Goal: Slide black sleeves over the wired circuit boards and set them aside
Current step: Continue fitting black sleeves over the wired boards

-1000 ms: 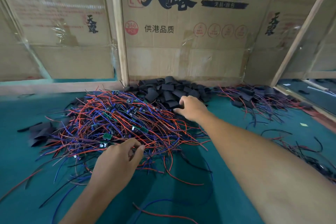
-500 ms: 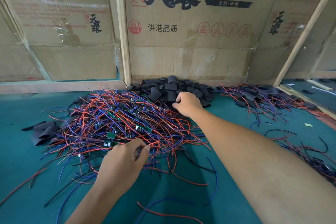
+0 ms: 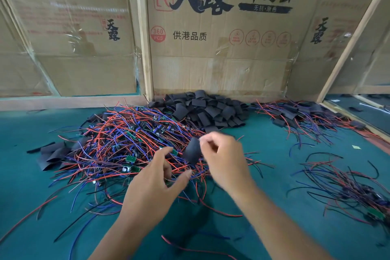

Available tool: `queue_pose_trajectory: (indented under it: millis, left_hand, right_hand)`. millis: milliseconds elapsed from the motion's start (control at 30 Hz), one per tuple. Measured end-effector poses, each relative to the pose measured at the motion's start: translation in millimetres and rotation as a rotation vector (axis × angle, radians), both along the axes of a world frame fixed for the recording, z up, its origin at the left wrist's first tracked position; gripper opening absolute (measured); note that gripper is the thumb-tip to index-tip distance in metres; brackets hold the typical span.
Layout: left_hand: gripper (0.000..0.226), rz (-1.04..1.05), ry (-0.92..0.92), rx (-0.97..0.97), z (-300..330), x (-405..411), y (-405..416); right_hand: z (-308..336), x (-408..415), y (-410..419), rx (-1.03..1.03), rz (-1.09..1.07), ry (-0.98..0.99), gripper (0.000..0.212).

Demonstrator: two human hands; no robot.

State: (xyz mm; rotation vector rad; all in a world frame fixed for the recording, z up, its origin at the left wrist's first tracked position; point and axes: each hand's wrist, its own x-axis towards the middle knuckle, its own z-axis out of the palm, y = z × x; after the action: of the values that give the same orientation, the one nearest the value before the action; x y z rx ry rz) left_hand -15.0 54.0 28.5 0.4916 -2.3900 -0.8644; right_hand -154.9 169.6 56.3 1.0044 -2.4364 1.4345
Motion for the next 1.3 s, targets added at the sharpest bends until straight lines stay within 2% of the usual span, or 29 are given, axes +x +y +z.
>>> queue_pose_trajectory:
  millis: [100,167,233,333,400,500,633,700,767,900,1000,1067,1167,1300]
  left_hand:
    - [0.028,-0.027,-0.059,-0.041,-0.6,-0.6,6.6]
    - [0.02,-0.076,-0.056,0.06,-1.4,-2.6,8.1]
    - [0.003,-0.132,-0.044,0.123,-0.7,-3.8,8.3]
    - [0.023,-0.209,-0.087,0.128,-3.3,-5.3,10.5]
    - [0.045,-0.181,-0.1,0.138,-3.1,-6.1,13.8]
    - [0.075,-0.172,-0.101,0.102,-0.7,-3.2,16.5]
    - [0.058,-0.132,-0.204,-0.09,1.5,-3.9,17.4]
    - [0.061,-0.123,-0.229,-0.114,1.2,-7.0,17.9]
    - [0.06,-0.134,-0.203,-0.079,1.0,-8.0,19.7]
    - [0.028,-0.314,-0.146,0.053,8.1,-3.6,6.5]
    - [0.011,-0.154,-0.083,0.011,12.7,5.1,-35.5]
    - [0.015,-0.067,-0.139,-0.054,8.7,13.4,-58.0]
    - [0.013,-0.061,-0.327,-0.235,-3.2,13.0,-67.0]
    - [0.025,0.008,-0.368,-0.354,-11.8,4.1,-65.4]
  right_hand:
    - [-13.5,28.9,10.0,-0.046,0.195,-0.093,0.011]
    - [-18.7,30.0,13.0,-0.102,0.329,-0.312,0.008]
    - [-19.7,26.2,15.6,-0.191,0.452,-0.588,0.019]
    - [-22.6,22.5,16.4,-0.342,0.564,-0.911,0.033]
    - [-22.8,23.1,14.4,-0.428,0.595,-1.074,0.038]
    - [-23.2,24.9,11.0,-0.5,0.577,-1.22,0.023]
    - [-22.9,20.6,13.3,-0.499,0.547,-1.142,0.018]
    - [-22.8,18.1,14.9,-0.447,0.556,-1.063,0.024]
    - [-24.7,16.6,14.6,-0.412,0.549,-1.022,0.026]
    - [-26.2,12.3,12.2,-0.494,0.513,-1.004,0.02]
    - [-21.6,2.8,17.5,-0.549,0.43,-0.965,0.031]
    - [-18.4,-3.0,22.2,-0.613,0.424,-1.006,0.032]
    - [-17.7,-5.1,24.3,-0.652,0.423,-1.054,0.032]
    - [-19.5,-3.7,23.1,-0.609,0.453,-1.044,0.033]
